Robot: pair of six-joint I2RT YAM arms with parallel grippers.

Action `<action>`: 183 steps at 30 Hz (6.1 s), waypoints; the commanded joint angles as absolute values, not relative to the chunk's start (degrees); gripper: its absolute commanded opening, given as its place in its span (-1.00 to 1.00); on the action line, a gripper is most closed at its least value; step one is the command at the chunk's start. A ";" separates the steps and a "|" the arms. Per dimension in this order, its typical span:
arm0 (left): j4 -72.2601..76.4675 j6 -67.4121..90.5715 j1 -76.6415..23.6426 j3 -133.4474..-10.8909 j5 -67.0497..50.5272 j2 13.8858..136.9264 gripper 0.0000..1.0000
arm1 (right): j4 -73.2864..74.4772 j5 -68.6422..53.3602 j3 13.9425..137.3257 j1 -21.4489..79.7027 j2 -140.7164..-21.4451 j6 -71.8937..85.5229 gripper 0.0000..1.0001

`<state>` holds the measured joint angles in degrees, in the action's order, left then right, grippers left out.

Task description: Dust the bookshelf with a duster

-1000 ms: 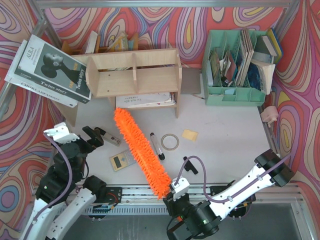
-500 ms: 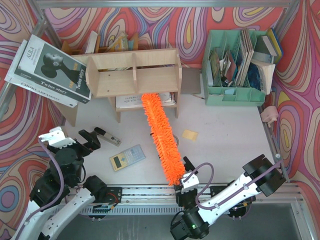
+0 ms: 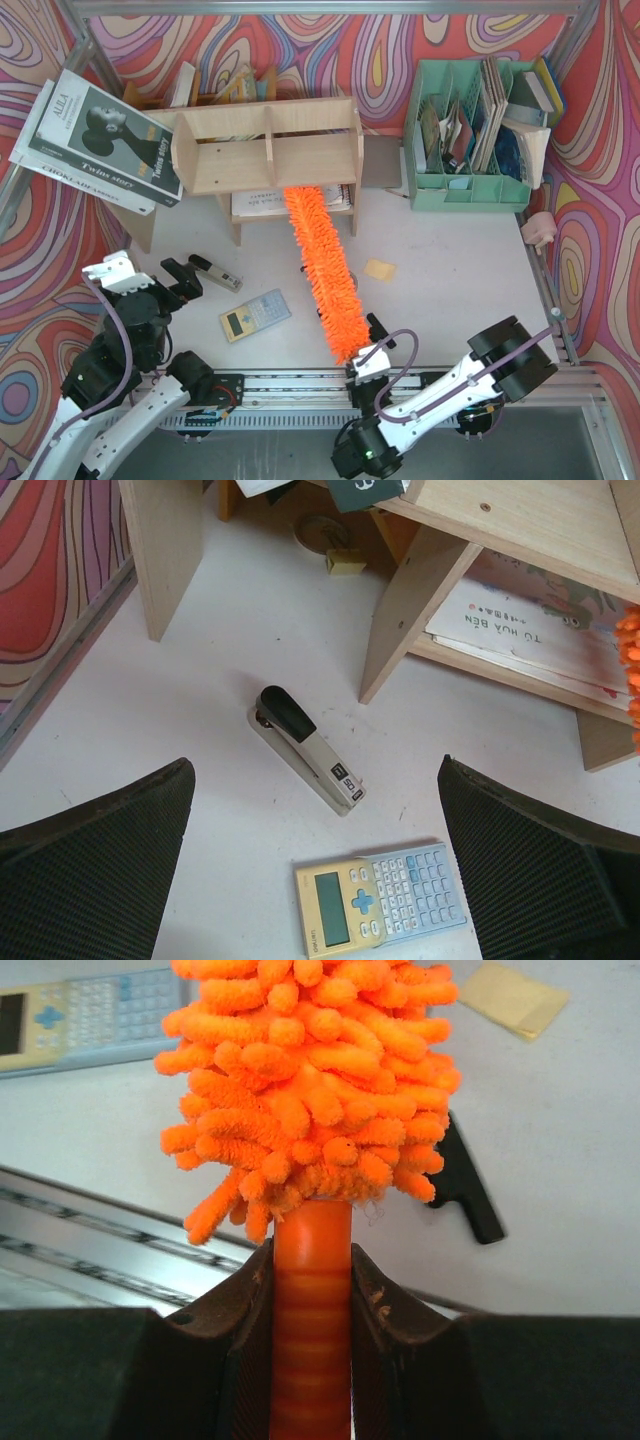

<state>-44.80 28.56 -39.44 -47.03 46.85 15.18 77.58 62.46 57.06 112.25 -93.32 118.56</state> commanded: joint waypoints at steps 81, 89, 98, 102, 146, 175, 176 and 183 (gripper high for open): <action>-44.82 28.39 -39.80 -47.79 47.35 20.14 0.97 | 5.48 63.17 47.06 98.33 -84.52 52.82 -1.00; -44.54 28.39 -39.77 -47.68 47.12 20.81 0.96 | 62.89 68.61 53.28 98.34 -88.22 115.85 -1.00; -44.47 28.28 -39.77 -47.64 47.28 21.93 0.97 | 40.21 68.58 54.44 98.47 -88.38 85.23 -1.00; -44.46 28.30 -39.81 -47.64 47.24 22.20 0.97 | 0.99 61.88 42.86 97.92 -80.52 49.18 -1.00; -44.51 28.41 -39.78 -47.67 46.85 21.70 0.97 | -5.71 57.42 46.87 97.03 -85.59 41.98 -1.00; -44.31 28.30 -39.78 -47.64 46.34 22.98 0.97 | 80.45 69.48 53.79 100.62 -90.68 142.35 -1.00; -44.29 28.27 -39.81 -47.64 46.33 22.98 0.97 | 79.45 68.66 53.45 100.57 -90.23 141.59 -1.00; -44.25 28.21 -39.78 -47.64 46.23 23.28 0.97 | 45.85 61.48 46.81 99.34 -81.33 105.37 -1.00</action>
